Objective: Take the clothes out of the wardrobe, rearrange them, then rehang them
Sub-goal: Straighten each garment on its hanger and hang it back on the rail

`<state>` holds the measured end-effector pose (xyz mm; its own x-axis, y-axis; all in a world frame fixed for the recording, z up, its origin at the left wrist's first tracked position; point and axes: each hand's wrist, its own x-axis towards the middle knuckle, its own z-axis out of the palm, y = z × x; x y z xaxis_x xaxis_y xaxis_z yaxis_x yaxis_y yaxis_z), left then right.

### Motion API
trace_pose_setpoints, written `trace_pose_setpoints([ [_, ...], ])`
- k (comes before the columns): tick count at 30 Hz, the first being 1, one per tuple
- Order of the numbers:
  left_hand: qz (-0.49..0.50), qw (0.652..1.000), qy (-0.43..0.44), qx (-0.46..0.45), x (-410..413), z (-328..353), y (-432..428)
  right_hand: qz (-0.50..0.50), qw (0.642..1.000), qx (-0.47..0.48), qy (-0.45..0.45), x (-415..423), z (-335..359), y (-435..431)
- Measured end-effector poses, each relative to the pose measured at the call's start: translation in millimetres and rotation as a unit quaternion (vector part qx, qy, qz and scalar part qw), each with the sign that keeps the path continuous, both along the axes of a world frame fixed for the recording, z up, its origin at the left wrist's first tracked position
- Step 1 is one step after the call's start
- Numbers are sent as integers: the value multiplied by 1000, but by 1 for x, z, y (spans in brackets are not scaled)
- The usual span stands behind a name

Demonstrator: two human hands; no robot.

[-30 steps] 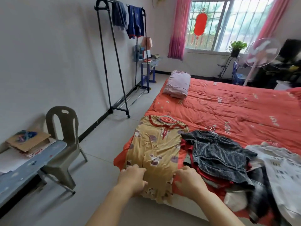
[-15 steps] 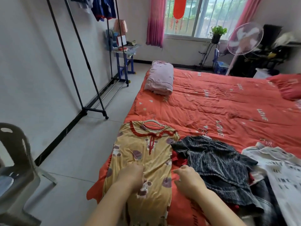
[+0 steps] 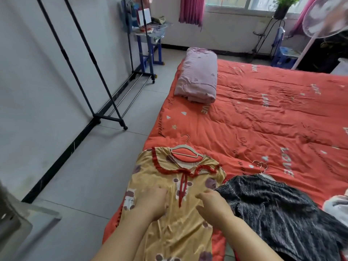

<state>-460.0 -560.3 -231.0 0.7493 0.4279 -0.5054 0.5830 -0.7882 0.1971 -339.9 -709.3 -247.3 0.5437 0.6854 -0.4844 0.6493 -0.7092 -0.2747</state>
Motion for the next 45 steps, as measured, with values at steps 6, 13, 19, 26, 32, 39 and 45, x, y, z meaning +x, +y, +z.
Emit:
trace_pose_setpoints([
  [6,6,1000,2,-3,96,-62,52,8,1000,1,21,94,-73,75],
  [13,-35,999,-3,11,210,-145,99,-26,1000,10,-8,194,-169,147],
  [19,-17,1000,-15,11,246,-208,129,-78,996,33,-28,240,-237,194],
  [26,33,997,-68,20,237,-232,136,-137,980,140,-37,236,-250,196],
  [32,80,983,-141,91,202,-182,140,-77,928,355,-84,192,-180,175],
  [39,122,964,-215,98,112,-99,135,24,901,420,-109,114,-85,164],
  [45,165,908,-360,139,-2,-32,105,113,878,459,-78,24,-4,153],
])
